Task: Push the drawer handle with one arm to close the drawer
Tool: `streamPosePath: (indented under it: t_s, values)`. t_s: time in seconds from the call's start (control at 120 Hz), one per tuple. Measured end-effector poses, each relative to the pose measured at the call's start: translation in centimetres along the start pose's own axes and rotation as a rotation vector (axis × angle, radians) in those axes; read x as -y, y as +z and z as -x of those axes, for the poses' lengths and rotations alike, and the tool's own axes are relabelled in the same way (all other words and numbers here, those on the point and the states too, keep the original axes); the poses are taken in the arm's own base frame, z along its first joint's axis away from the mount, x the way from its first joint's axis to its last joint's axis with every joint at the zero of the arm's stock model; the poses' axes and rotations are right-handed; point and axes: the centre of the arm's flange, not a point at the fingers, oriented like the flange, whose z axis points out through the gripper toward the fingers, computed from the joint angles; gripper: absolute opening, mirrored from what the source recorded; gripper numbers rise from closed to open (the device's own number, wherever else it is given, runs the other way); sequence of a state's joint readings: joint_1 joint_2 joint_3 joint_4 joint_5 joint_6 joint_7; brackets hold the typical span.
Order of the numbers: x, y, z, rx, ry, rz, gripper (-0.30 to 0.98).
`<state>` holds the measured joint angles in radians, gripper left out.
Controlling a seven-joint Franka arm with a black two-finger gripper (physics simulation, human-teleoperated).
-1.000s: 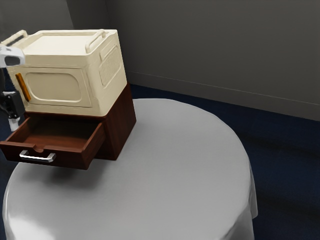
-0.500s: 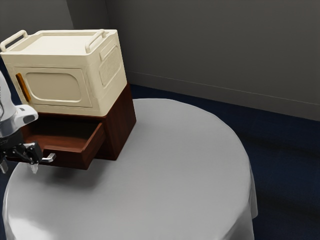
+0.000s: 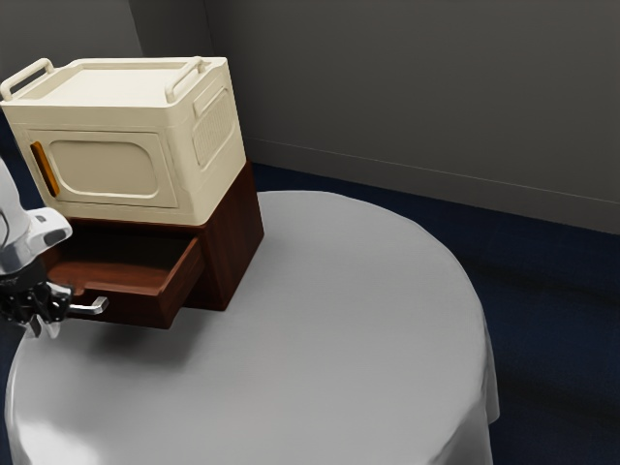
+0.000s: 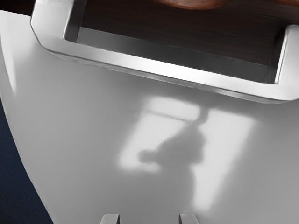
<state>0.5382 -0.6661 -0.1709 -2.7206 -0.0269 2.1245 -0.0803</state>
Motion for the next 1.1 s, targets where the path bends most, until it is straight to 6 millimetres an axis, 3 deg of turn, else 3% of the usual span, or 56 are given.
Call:
streamPosePath:
  t_s: [0.317,0.525,1.1]
  values:
    - [0.7,2.2,-1.4,0.011,0.034,0.006,-0.07]
    - [0.6,1.6,-2.4,-0.018,0.061,0.005,-0.09]
    - [0.3,2.4,-6.3,-0.051,0.102,0.024,-0.10]
